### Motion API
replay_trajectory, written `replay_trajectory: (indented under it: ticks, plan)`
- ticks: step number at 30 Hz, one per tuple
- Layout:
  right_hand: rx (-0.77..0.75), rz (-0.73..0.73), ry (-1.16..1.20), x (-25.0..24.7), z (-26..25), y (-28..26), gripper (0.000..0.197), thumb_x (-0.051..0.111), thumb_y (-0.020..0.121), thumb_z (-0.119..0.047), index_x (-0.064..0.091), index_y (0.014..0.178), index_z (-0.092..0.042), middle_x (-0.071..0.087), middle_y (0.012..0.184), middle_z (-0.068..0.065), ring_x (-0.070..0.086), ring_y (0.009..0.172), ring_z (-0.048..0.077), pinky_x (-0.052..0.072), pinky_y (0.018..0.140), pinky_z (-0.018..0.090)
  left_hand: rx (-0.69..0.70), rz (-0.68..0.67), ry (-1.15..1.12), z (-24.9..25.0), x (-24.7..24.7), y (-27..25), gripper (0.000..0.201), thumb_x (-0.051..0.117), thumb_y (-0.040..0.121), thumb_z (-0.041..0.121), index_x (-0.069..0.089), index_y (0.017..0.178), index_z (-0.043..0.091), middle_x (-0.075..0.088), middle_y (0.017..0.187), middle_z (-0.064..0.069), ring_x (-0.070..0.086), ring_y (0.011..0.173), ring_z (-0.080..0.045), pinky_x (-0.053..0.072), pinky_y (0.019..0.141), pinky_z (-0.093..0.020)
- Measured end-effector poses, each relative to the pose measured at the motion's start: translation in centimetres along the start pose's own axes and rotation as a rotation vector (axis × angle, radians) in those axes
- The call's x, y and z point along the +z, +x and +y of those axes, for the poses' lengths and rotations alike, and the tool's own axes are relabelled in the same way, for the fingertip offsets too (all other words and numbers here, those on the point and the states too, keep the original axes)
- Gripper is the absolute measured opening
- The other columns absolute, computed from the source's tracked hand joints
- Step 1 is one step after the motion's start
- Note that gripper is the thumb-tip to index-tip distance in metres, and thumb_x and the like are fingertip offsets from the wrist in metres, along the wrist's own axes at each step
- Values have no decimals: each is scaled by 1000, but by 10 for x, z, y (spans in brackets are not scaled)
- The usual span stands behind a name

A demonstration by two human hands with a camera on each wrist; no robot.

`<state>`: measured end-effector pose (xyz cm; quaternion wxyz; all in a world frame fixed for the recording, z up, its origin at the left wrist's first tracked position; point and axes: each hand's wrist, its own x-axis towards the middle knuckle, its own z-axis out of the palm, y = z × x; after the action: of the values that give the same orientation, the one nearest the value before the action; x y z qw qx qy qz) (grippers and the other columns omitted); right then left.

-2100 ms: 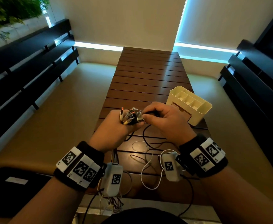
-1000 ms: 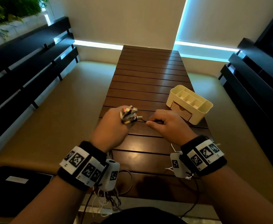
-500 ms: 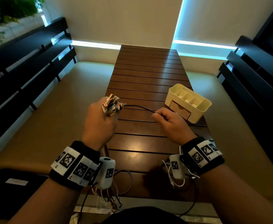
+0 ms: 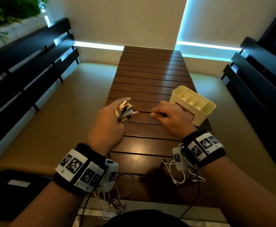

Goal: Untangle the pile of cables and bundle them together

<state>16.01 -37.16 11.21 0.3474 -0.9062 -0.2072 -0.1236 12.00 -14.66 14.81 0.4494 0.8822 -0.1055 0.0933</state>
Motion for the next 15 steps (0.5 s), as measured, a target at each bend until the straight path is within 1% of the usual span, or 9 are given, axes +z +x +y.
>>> replay_trajectory:
  ticks: [2, 3, 4, 6, 7, 9, 11, 12, 15]
  plan:
    - [-56, -15, -53, 9, -4, -1, 14, 67, 92, -16, 74, 104, -12, 47, 83, -21, 49, 79, -10, 35, 70, 2, 41, -32, 39, 7, 6, 1, 55, 67, 89, 5, 56, 136, 30, 67, 110, 9, 62, 98, -8, 51, 87, -25]
    - [-96, -9, -64, 12, -6, -1, 15, 68, 91, -15, 74, 104, -11, 45, 83, -21, 48, 78, -10, 34, 69, 2, 59, -55, 78, 8, 9, 2, 54, 67, 88, 5, 57, 135, 30, 68, 111, 7, 63, 99, -10, 52, 88, -29]
    - [-133, 0, -70, 13, -10, -1, 15, 69, 90, -15, 73, 103, -10, 45, 83, -20, 47, 76, -9, 34, 69, 2, 72, -84, 130, 9, 12, 3, 46, 65, 89, 6, 61, 129, 28, 70, 109, 6, 63, 96, -13, 53, 84, -32]
    - [-182, 21, -69, 11, -18, 2, 17, 67, 90, -14, 72, 104, -9, 48, 87, -13, 46, 74, -7, 35, 69, 3, 83, -128, 244, 6, 17, 7, 16, 60, 92, 12, 65, 103, 22, 68, 89, 3, 63, 82, -20, 52, 71, -36]
    - [-200, 34, -60, 9, -21, 4, 17, 66, 90, -14, 72, 104, -9, 49, 89, -11, 46, 74, -6, 35, 69, 5, 74, -146, 280, 4, 17, 9, 6, 59, 93, 15, 61, 90, 20, 64, 79, 2, 60, 75, -22, 49, 65, -38]
    - [-218, 49, -37, 4, -26, 5, 13, 65, 92, -15, 71, 102, -10, 50, 88, -11, 46, 73, -4, 36, 68, 7, 65, -152, 319, 2, 17, 11, 20, 57, 94, 18, 52, 75, 22, 56, 69, 3, 54, 64, -21, 43, 56, -37]
    - [-152, 45, -5, 2, -27, 1, 6, 62, 95, -16, 66, 99, -15, 50, 83, -15, 48, 74, -4, 37, 68, 6, 72, -88, 299, 3, 11, 10, 30, 56, 94, 17, 45, 68, 27, 50, 63, 7, 46, 57, -12, 32, 50, -29]
    - [-84, 46, 21, 2, -24, -2, 4, 60, 97, -17, 63, 97, -19, 50, 81, -17, 49, 75, -6, 37, 68, 4, 57, -25, 239, 3, 6, 10, 31, 57, 94, 17, 46, 67, 27, 51, 62, 7, 45, 55, -10, 30, 49, -28]
    - [135, 37, 93, 0, -12, -9, 10, 52, 101, -22, 59, 94, -25, 54, 77, -14, 52, 72, -8, 38, 64, 3, -41, 165, 64, -2, -10, 12, 22, 60, 95, 19, 59, 74, 15, 59, 65, -2, 51, 54, -19, 40, 48, -34]
